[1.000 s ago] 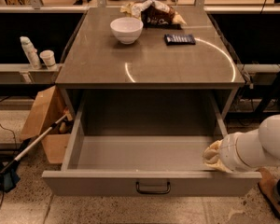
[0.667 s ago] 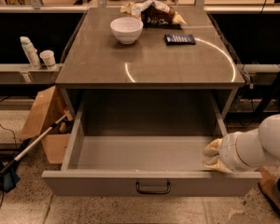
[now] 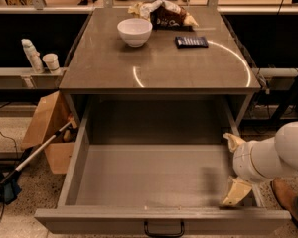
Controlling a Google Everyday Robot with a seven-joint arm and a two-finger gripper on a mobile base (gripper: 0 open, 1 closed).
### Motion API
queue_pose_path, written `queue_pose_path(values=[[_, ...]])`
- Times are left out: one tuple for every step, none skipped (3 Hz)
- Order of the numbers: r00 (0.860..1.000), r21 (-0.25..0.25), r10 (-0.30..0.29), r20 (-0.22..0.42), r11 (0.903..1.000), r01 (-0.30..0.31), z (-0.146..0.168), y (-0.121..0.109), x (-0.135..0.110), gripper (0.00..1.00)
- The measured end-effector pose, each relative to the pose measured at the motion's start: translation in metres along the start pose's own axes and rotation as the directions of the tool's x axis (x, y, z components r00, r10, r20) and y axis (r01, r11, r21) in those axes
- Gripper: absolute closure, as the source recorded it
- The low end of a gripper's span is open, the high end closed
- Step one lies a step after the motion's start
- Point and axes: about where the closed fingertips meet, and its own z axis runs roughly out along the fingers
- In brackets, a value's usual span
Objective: Open top drawer
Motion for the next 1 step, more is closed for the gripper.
queue_pose_path(values=[[1.000, 0.000, 0.000, 0.000, 1.0000, 0.000, 0.0000, 0.0000, 0.0000, 0.00]])
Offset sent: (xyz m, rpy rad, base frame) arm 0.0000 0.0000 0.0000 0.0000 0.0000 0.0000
